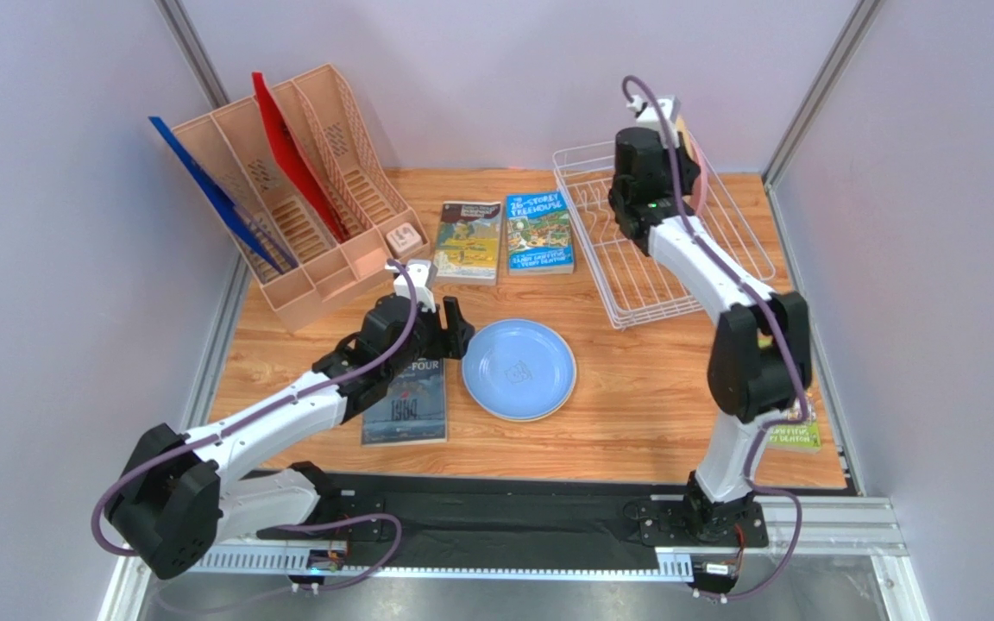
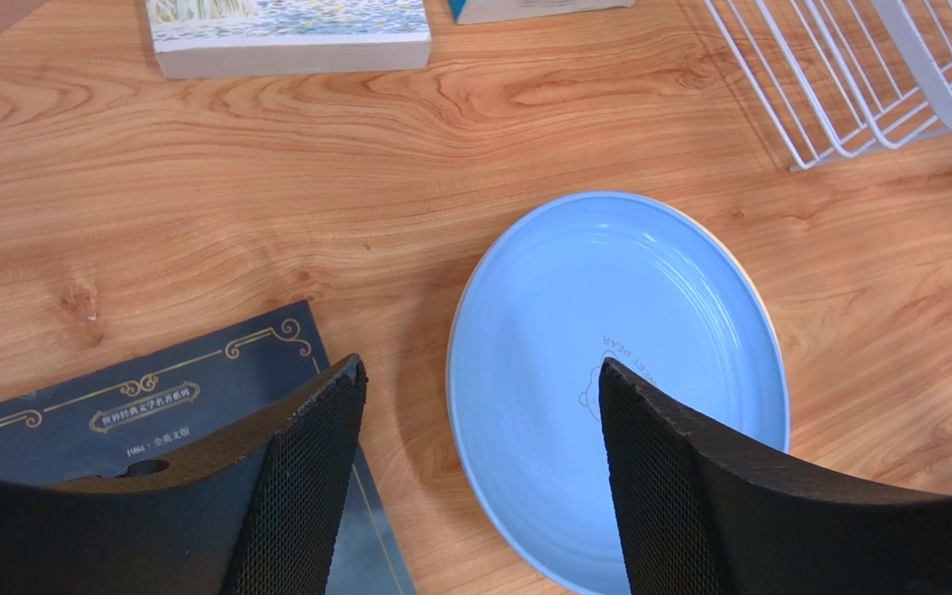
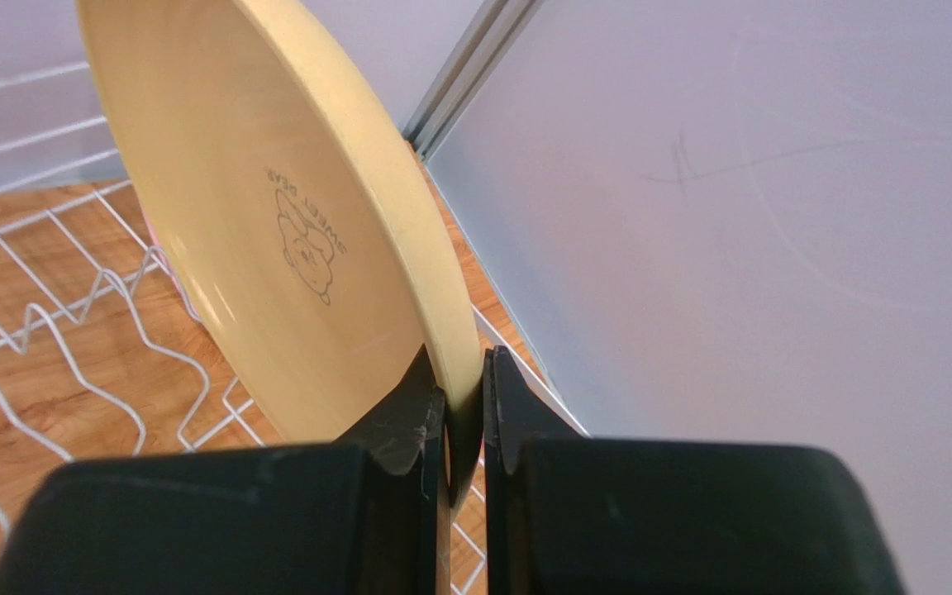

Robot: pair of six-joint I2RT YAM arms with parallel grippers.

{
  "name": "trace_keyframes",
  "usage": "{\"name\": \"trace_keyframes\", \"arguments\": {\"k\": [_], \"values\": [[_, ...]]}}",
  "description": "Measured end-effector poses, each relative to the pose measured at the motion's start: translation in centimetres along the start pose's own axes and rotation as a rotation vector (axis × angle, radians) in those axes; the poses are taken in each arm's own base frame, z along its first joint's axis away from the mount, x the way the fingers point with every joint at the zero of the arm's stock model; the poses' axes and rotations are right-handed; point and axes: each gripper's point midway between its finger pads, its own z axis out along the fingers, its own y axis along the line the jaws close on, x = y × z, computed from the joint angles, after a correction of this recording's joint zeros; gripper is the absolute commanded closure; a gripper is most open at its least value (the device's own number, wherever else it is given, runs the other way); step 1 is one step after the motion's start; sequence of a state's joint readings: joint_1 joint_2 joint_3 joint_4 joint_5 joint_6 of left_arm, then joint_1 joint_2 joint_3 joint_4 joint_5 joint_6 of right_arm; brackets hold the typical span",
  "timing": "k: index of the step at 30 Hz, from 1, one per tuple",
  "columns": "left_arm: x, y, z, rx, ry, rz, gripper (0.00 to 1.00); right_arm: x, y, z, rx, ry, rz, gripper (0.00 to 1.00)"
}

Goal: Unload the plates from the dish rack

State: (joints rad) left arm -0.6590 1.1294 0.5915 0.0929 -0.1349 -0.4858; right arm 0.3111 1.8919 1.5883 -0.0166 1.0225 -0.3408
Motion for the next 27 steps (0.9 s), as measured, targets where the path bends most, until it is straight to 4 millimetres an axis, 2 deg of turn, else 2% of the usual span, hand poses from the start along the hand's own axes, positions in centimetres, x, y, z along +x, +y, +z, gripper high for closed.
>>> {"name": "trace_keyframes", "arguments": {"k": [5,7,9,12,13,15,18,21,24,27], "values": [[0.1,-0.5,-0.1,0.026,0.008,-0.002,0.23,-3.5,-5.7,-4.2,-0.092,-0.037,0.19,1.0],[0.2,-0.9,-0.1,0.05,0.016,-0.003,0.21,-4.4,-7.1,-6.4,-0.189,-0.047,0.278,1.0],[0.1,-1.5,-0.2,0.08,0.022,-0.002,0.21,-4.3,-7.6,-8.7,-0.301,-0.043,0.352,1.0],[-0.7,-3.1,0.0,0.143,0.025,-0.005,0.21,-2.0,-6.9,-12.7,-0.513,-0.015,0.438,1.0],[-1.0,-3.6,0.1,0.164,0.024,-0.006,0.21,-0.2,-5.9,-14.4,-0.609,0.022,0.455,1.0],[-1.6,-4.6,0.3,0.203,0.02,-0.013,0.21,2.2,-4.2,-17.0,-0.753,0.083,0.476,1.0],[-1.9,-5.7,0.6,0.252,0.021,-0.027,0.21,6.2,-1.3,-20.4,-0.943,0.206,0.496,1.0],[-1.9,-6.4,0.9,0.286,0.026,-0.046,0.21,10.0,0.7,-23.5,-1.081,0.335,0.519,1.0],[-1.8,-7.0,1.0,0.314,0.033,-0.068,0.21,12.2,1.5,-26.0,-1.176,0.429,0.56,1.0],[-2.2,-7.6,0.9,0.34,0.023,-0.085,0.21,12.3,1.7,-27.5,-1.245,0.449,0.604,1.0]]}}
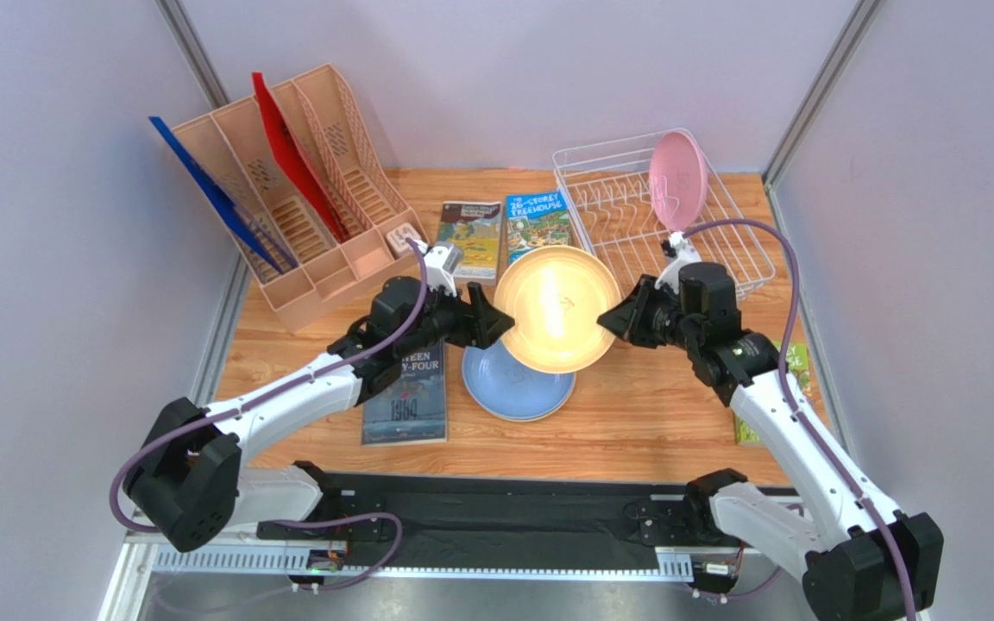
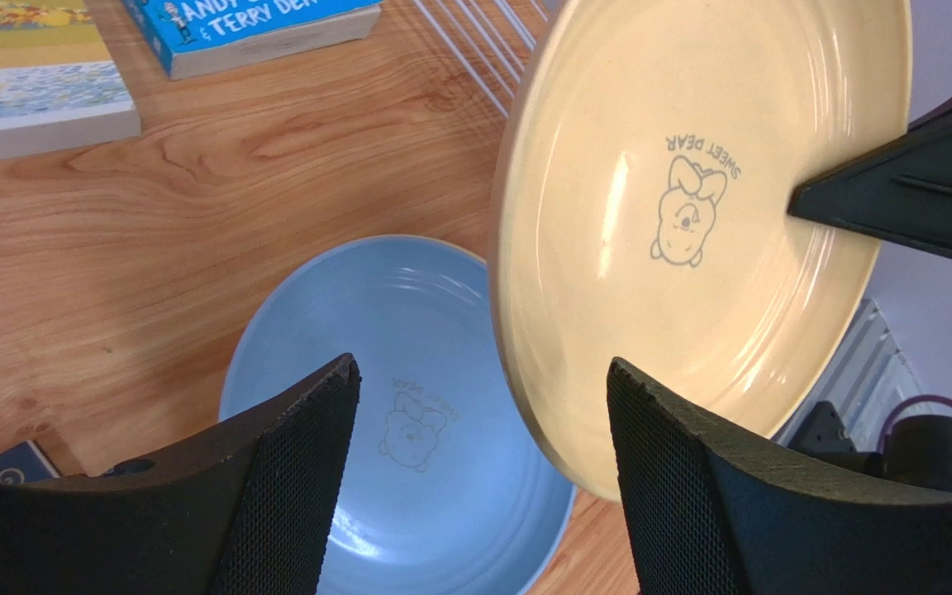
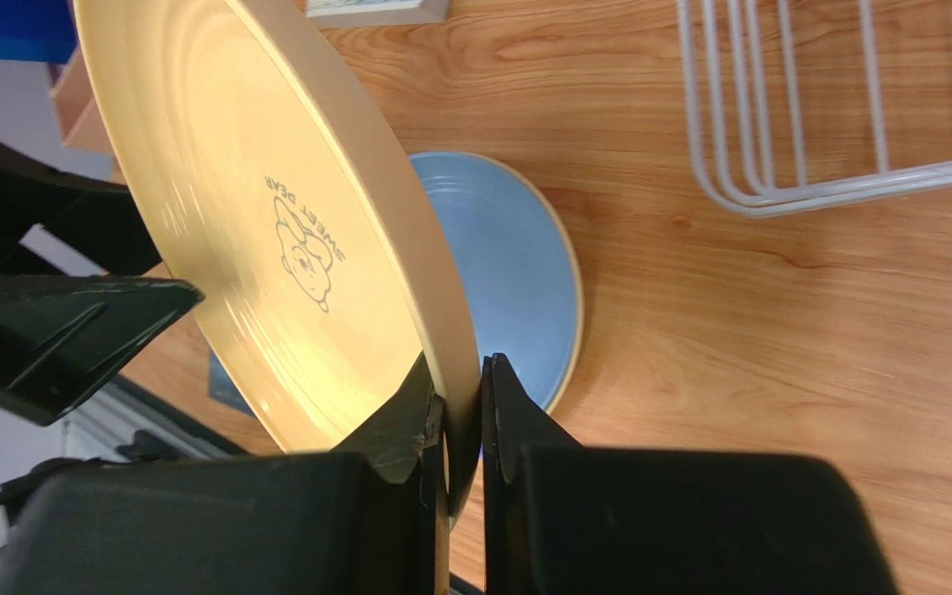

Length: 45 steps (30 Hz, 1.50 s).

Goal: Unload the plates from the dish rack

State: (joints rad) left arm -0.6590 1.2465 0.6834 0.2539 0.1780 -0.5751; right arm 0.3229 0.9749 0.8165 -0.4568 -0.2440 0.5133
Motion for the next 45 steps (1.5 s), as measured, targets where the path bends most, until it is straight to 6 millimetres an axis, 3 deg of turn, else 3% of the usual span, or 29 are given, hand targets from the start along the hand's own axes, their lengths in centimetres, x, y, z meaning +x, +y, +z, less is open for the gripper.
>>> {"name": "trace_keyframes", "arguments": {"k": [2,4,5,6,8,10,11,14,17,19,27,31,36,40,45], "values": [[-0.3,-0.4,0.1,0.016,-0.012,-0.008,0.24,0.1,0.8,-0.1,-0.045,0.003,0.017,1.0],[-0.7,-0.8,0.1,0.036,-0.027,-0.019,0.39,0.0,1.7,-0.1,-0.089,0.003,0.028,1.0],[-0.8,-1.0,0.1,0.046,-0.034,-0.025,0.49,0.1,2.0,-0.1,-0.105,0.005,0.033,1.0],[-0.8,-1.1,0.1,0.052,-0.039,-0.031,0.78,0.1,2.2,0.0,-0.122,0.007,0.039,0.99],[-1.0,-1.5,0.1,0.071,-0.047,-0.042,1.0,0.4,2.2,0.1,-0.13,0.013,0.045,0.93],[-1.5,-1.8,0.1,0.077,-0.066,-0.072,1.0,0.8,1.7,0.3,-0.121,0.02,0.051,0.78],[-1.7,-1.8,0.1,0.075,-0.074,-0.081,1.0,0.9,1.7,0.4,-0.125,0.024,0.05,0.62],[-1.6,-1.3,0.1,0.059,-0.081,-0.075,1.0,1.2,2.0,0.3,-0.136,0.039,0.057,0.36],[-0.4,-0.2,-0.1,0.015,-0.052,-0.055,1.0,0.5,1.6,0.2,-0.096,0.018,0.042,0.3],[0.4,0.8,-0.4,-0.03,-0.034,-0.044,1.0,-0.7,0.8,-0.3,-0.021,-0.019,0.021,0.28],[3.0,3.8,-0.8,-0.149,0.024,-0.036,1.0,-9.7,-1.7,-3.2,0.284,-0.3,-0.109,0.26],[4.8,5.2,-0.2,-0.194,0.074,-0.047,1.0,-12.3,-3.1,-2.6,0.407,-0.335,-0.139,0.25],[6.5,6.2,0.1,-0.228,0.125,-0.068,1.0,-14.2,-5.0,-0.9,0.527,-0.327,-0.146,0.25],[7.8,6.8,-0.2,-0.257,0.173,-0.089,0.77,-16.1,-6.3,0.5,0.614,-0.328,-0.167,0.25],[7.6,6.7,0.0,-0.273,0.198,-0.104,0.45,-18.6,-8.2,1.2,0.715,-0.351,-0.171,0.25]]}}
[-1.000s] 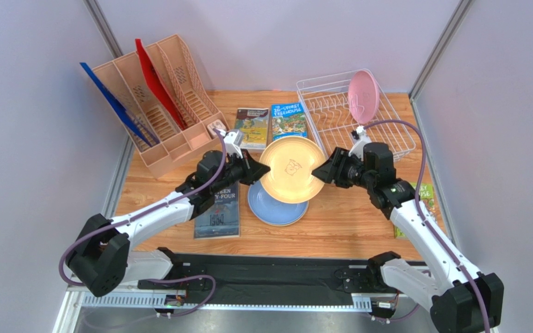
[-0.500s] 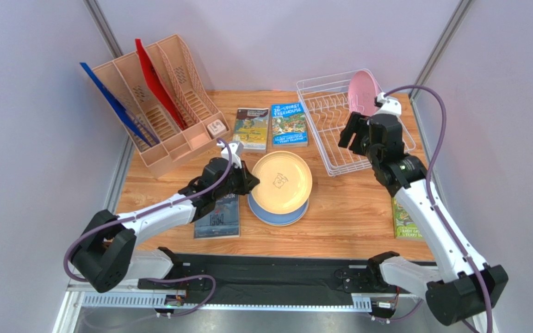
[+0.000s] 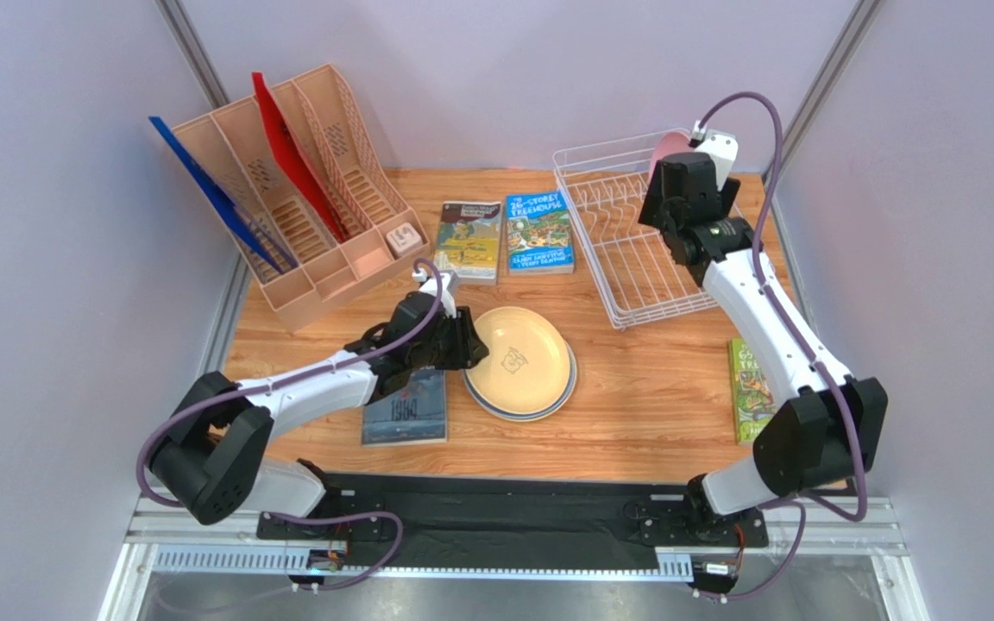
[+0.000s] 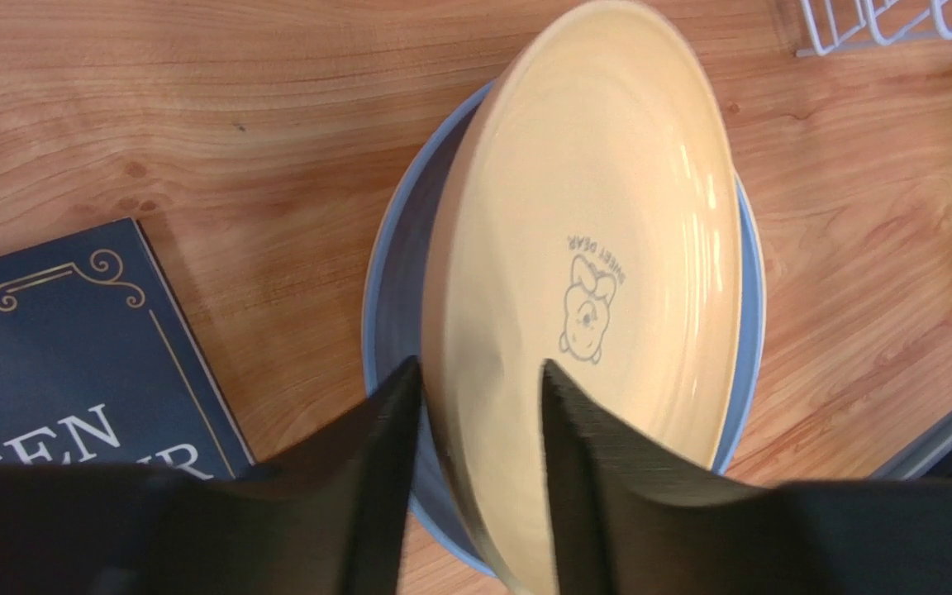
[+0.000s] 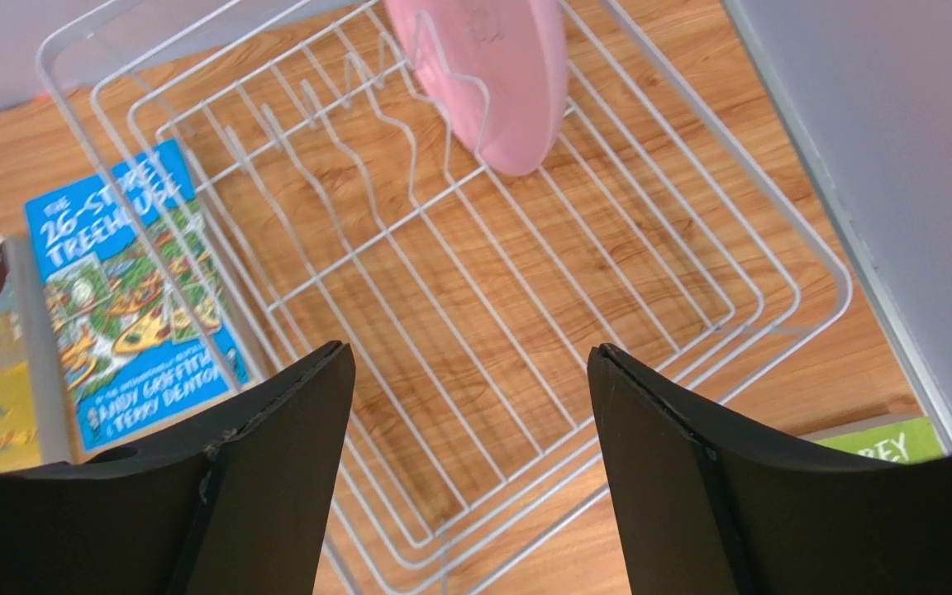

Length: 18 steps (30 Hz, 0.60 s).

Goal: Unload the plates from the dish rack

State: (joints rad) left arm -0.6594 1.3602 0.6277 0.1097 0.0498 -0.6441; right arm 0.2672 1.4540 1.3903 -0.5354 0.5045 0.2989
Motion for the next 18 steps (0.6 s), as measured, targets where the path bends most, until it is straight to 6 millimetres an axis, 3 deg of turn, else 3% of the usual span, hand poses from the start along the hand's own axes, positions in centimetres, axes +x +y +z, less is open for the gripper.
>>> {"name": "trace_keyframes", "arguments": {"k": [2,11,18], "values": [[0.0,0.0,0.1,-0.008,0.014,0.001,0.37,-0.7,-0.7,1.3,0.045,-0.007,0.005,0.25],[-0.4,0.1,-0.5,-0.028,0.013,0.022,0.32,-0.7,-3.0,7.1,0.185,0.001,-0.035,0.26],[-3.4,-1.0,-2.5,0.004,-0.102,0.098,0.32,-1.0,-2.7,14.8,0.212,0.001,-0.121,0.3]]}}
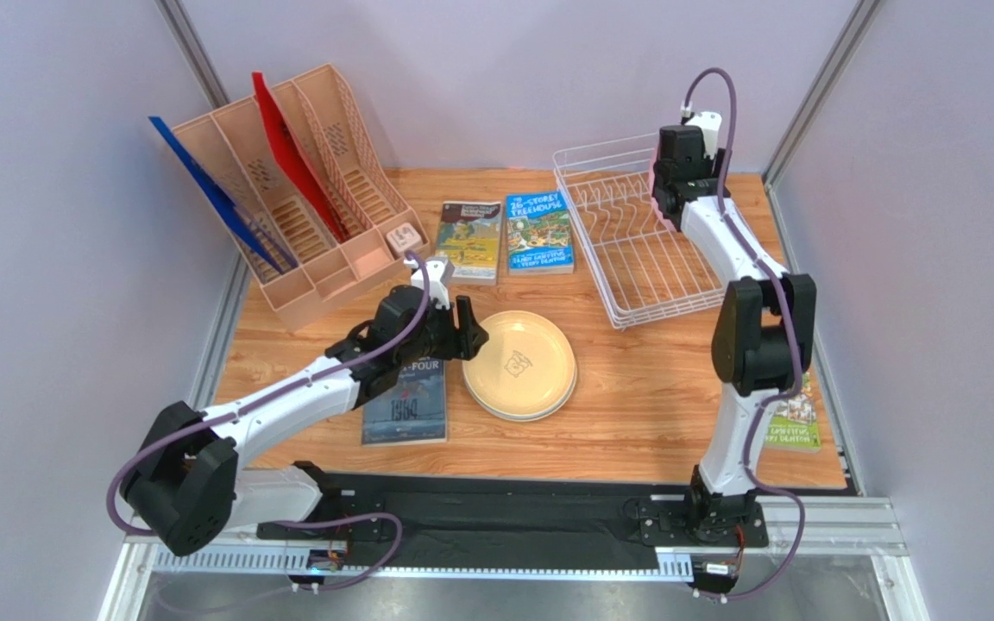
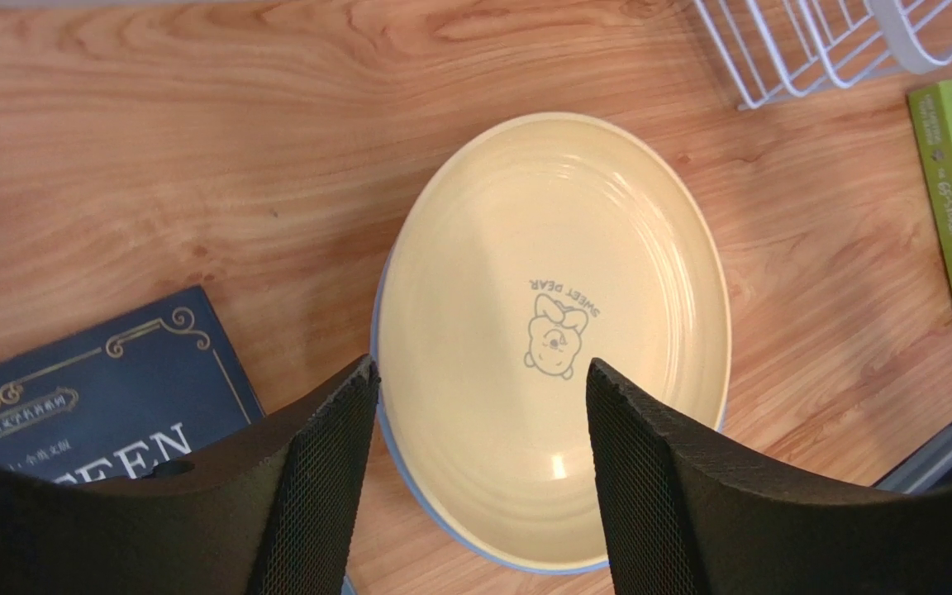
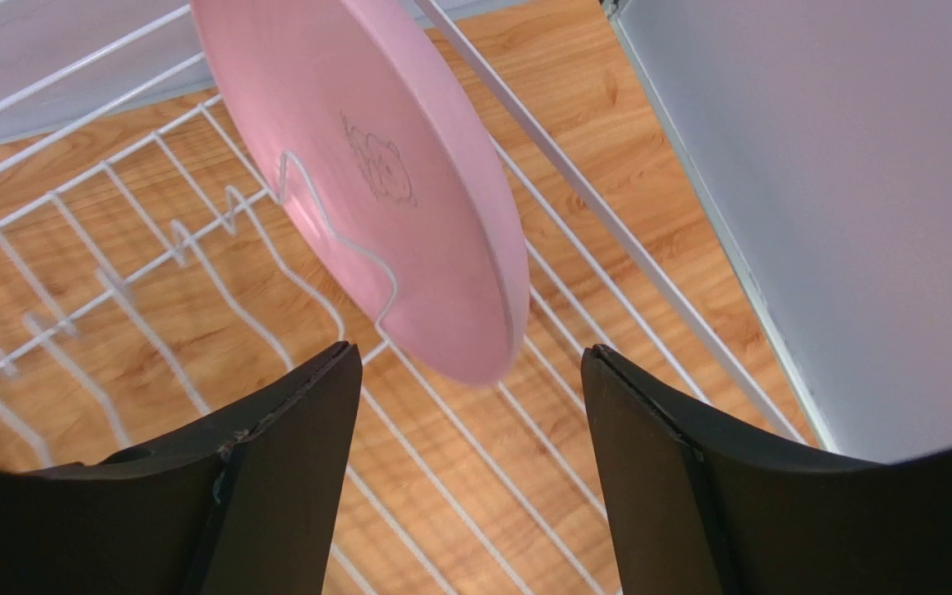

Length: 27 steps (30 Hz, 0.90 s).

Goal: Unload the plates from the dish rack

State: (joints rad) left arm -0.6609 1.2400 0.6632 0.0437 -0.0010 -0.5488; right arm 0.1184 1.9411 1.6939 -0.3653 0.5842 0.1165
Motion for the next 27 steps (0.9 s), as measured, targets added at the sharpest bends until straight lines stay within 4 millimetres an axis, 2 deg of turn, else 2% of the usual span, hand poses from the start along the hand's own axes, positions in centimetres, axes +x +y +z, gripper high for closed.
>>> {"name": "trace_keyframes", "arguments": {"k": [3,6,8,9,10,12,16,19,21,24,27], "values": [[-0.7,-0.5,-0.4,0.028,-0.019,0.046,0.32,0.7,0.6,2.8,0.015,0.001,-0.061,0.37],[-1.2,-0.8,-0.4,0.04,-0.024,0.085,0.32,1.5,0.8,5.0,0.031,0.009,-0.119,0.5],[-1.5,-0.9,-0.3,0.043,-0.029,0.097,0.32,1.5,0.5,5.7,0.051,0.009,-0.149,0.61],[-1.6,-1.0,-0.3,0.046,-0.031,0.103,0.32,1.3,0.3,5.8,0.055,0.004,-0.157,0.69],[-1.6,-1.0,-0.2,0.047,-0.028,0.106,0.32,1.1,0.2,5.9,0.053,-0.001,-0.162,0.83],[-1.3,-1.0,0.1,0.048,-0.019,0.109,0.32,0.5,-0.1,6.0,0.061,-0.011,-0.173,1.0],[-0.9,-0.9,1.0,0.046,0.007,0.111,0.32,-0.2,-0.4,6.1,0.064,-0.03,-0.189,1.0],[-1.8,-1.4,1.6,0.052,0.004,0.12,0.3,-0.2,-0.2,5.9,0.074,-0.039,-0.207,1.0],[-3.5,-2.4,2.2,0.065,-0.015,0.132,0.28,-0.1,0.0,5.6,0.097,-0.056,-0.223,1.0],[-7.3,-4.8,3.0,0.112,-0.07,0.144,0.28,0.1,-0.1,4.5,0.144,-0.082,-0.25,1.0],[-10.5,-7.0,3.2,0.16,-0.12,0.154,0.27,-0.7,-0.7,2.9,0.202,-0.117,-0.251,1.0]]}}
